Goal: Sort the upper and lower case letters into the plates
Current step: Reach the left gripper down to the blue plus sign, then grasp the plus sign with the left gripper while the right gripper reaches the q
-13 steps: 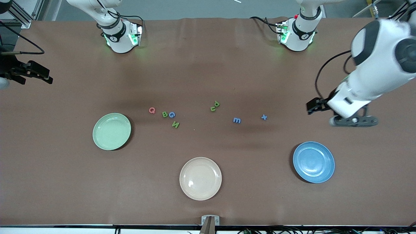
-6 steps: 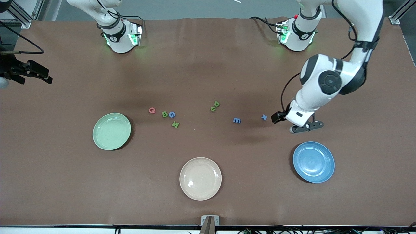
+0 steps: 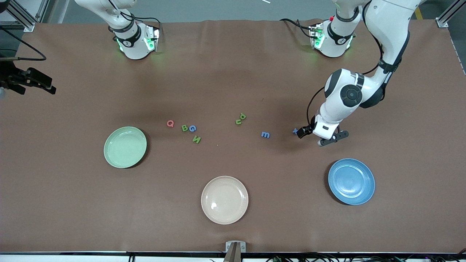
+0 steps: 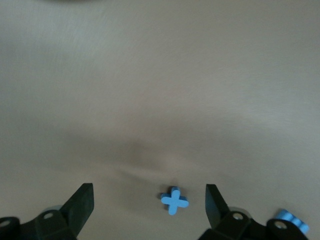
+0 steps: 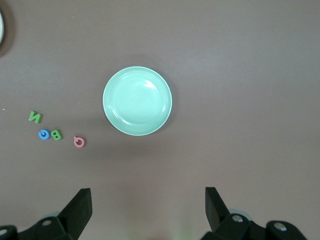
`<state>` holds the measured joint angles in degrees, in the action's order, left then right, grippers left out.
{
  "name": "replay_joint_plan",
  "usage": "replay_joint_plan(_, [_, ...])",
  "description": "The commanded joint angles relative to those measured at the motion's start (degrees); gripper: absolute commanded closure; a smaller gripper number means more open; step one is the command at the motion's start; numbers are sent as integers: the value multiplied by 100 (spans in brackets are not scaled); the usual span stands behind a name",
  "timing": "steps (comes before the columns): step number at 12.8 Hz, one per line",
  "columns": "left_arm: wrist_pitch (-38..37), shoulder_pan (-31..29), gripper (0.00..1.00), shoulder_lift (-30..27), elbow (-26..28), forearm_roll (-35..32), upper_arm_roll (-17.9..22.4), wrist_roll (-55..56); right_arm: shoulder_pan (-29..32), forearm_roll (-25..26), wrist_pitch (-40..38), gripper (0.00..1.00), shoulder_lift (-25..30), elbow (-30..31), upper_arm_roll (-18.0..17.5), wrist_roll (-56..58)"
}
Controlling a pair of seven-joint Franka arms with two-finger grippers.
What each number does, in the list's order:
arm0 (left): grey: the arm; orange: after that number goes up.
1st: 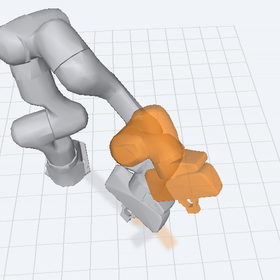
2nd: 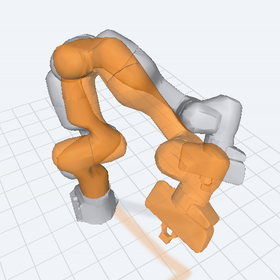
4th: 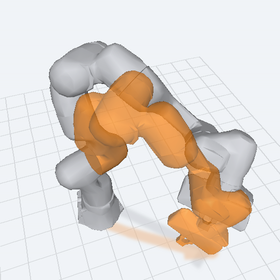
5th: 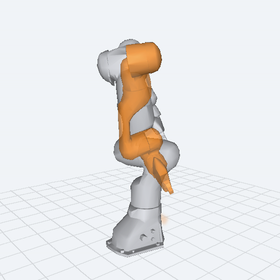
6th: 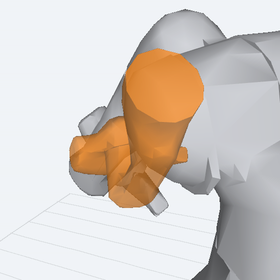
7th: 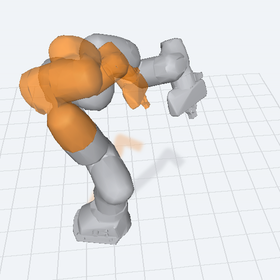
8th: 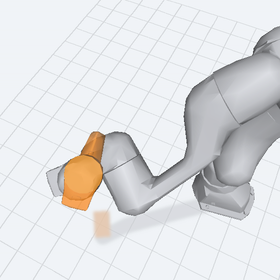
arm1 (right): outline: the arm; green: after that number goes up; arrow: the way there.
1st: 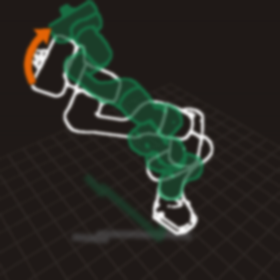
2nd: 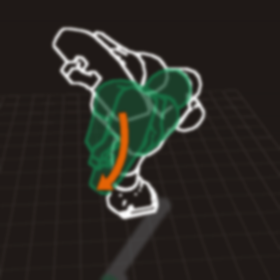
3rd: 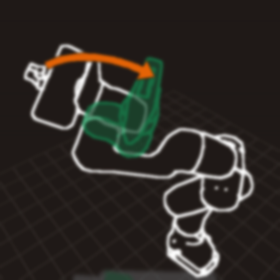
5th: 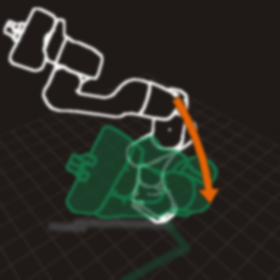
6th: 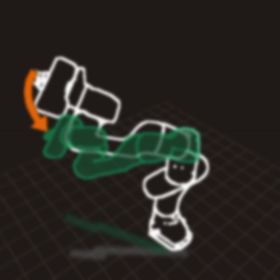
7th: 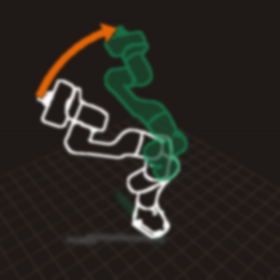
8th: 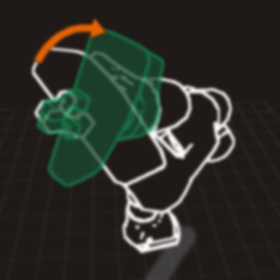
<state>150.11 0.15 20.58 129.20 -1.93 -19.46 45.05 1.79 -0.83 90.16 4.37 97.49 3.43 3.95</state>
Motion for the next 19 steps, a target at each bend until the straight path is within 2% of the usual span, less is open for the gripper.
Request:
replay_joint_plan(1, [97, 47, 11, 156, -1, -124, -22, 897, 119, 5, 263, 0, -497, -125, -18, 44])
replay_joint_plan(3, [97, 73, 24, 288, -9, -124, -22, 1381, 234, -14, 537, 0, -1032, -142, -26, 44])
replay_joint_plan(4, [97, 117, 27, 358, -53, -124, -22, 1679, 243, -5, 599, 0, -1322, -238, -26, 53])
replay_joint_plan(6, [98, 231, 30, 473, -123, -124, -22, 2199, 155, -13, 582, 0, -1387, -248, -26, -43])
replay_joint_plan(9, [98, 319, 31, 543, -132, -124, -22, 2674, -177, -110, 721, 0, -1387, 50, -62, -850])
replay_joint_plan(10, [97, 328, 36, 543, -132, -124, -22, 2710, -405, -136, 1009, 0, -1361, 338, -62, -1235])
replay_joint_plan(13, [106, 337, 68, 587, -132, -124, -22, 2780, -1030, -145, 2020, 0, -1211, 1261, -62, -2256])
replay_joint_plan(15, [106, 319, 98, 579, -193, -124, -22, 2834, -1355, -154, 2748, 0, -1176, 1884, -70, -2679])
replay_joint_plan(19, [54, 127, 100, 421, -562, -150, 57, 2720, -2058, -154, 4761, 0, -1193, 3283, -79, -3620])
